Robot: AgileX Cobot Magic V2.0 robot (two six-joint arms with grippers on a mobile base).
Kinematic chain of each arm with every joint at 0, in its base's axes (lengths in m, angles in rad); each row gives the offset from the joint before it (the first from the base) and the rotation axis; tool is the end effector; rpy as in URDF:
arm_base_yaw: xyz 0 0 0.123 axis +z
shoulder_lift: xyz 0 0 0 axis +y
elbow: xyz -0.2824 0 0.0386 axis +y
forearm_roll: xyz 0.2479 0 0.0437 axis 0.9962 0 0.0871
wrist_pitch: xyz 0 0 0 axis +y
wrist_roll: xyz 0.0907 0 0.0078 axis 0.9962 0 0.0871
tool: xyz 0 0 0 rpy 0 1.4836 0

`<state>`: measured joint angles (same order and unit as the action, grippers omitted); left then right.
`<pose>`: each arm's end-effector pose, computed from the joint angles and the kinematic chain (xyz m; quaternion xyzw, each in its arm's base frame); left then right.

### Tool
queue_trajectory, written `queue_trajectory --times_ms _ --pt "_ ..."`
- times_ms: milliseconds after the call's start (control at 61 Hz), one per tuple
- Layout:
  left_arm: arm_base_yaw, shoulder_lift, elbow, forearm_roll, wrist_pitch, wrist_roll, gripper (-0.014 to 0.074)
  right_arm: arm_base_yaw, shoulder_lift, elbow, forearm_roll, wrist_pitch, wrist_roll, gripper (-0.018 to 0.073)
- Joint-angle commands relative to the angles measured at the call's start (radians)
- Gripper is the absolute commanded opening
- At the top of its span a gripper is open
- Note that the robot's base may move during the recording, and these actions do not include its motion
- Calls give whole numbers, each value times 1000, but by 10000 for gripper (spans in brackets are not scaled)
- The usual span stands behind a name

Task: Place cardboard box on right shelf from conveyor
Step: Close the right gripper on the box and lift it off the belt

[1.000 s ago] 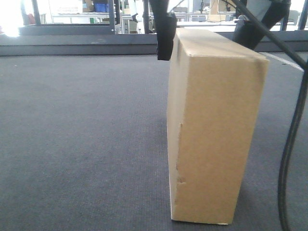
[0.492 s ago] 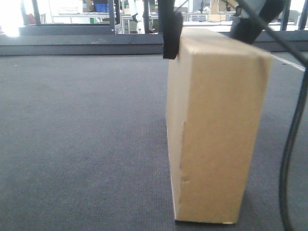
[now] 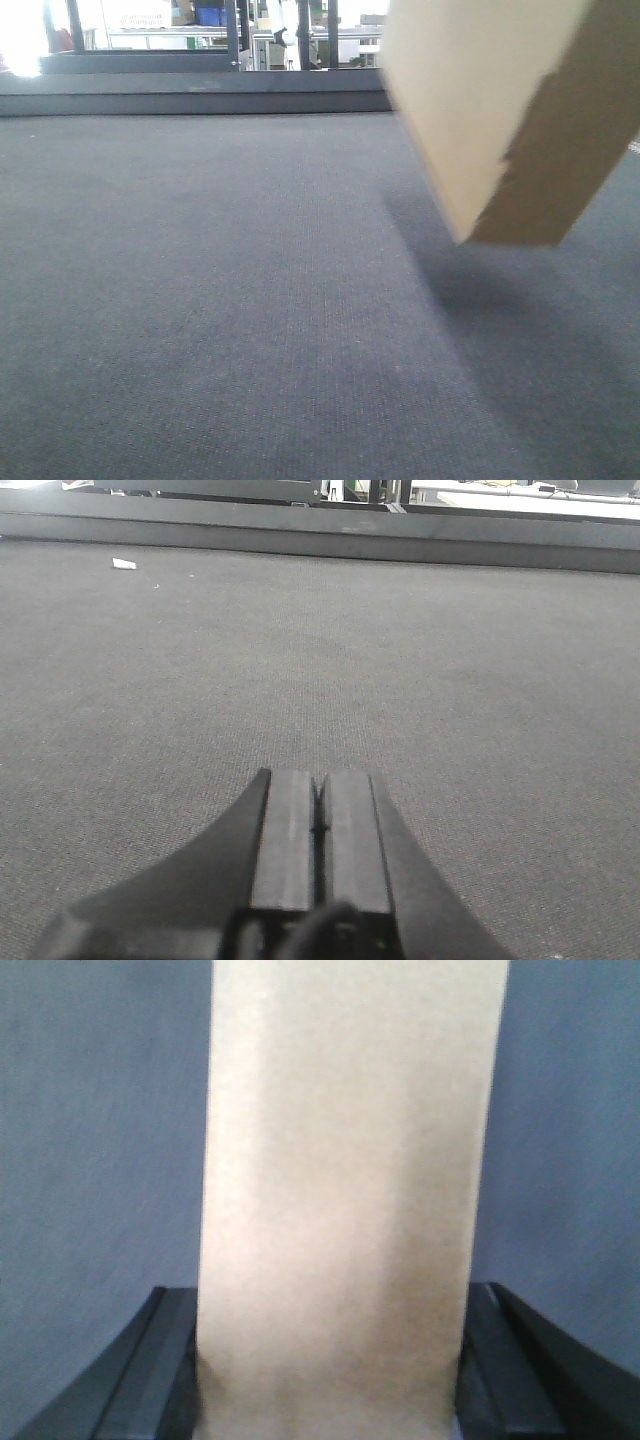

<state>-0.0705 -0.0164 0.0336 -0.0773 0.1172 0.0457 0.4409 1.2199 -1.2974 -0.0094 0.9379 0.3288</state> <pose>0.0563 -0.0048 0.1920 0.0174 0.7233 -0.0383 0.6893 0.2246 0.1052 0.4006 -0.0527 0.9200 0.1415 0.3616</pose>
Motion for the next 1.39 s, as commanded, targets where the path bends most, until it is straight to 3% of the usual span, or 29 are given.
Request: queue_trajectory --times_ms 0,180,377,541,852,1049,1377 --pt "-1 -5 6 -6 -84 0 -116 -92 -130 83 39 -220 -83 69" --pt "-1 -5 6 -6 -84 0 -116 -292 -305 301 83 -500 -209 69" --pt "-1 -5 6 -6 -84 0 -116 -418 -469 501 83 -711 -316 69" --pt "-1 -5 6 -6 -84 0 -116 -423 -606 647 82 -824 -329 69" --pt "-1 -5 6 -6 -84 0 -116 -423 -920 806 82 -812 -329 69" --pt "-1 -5 6 -6 -84 0 -116 -423 -1032 815 82 -785 -329 69" --pt "-1 -5 6 -6 -84 0 -116 -423 -1042 815 83 -777 -329 69"
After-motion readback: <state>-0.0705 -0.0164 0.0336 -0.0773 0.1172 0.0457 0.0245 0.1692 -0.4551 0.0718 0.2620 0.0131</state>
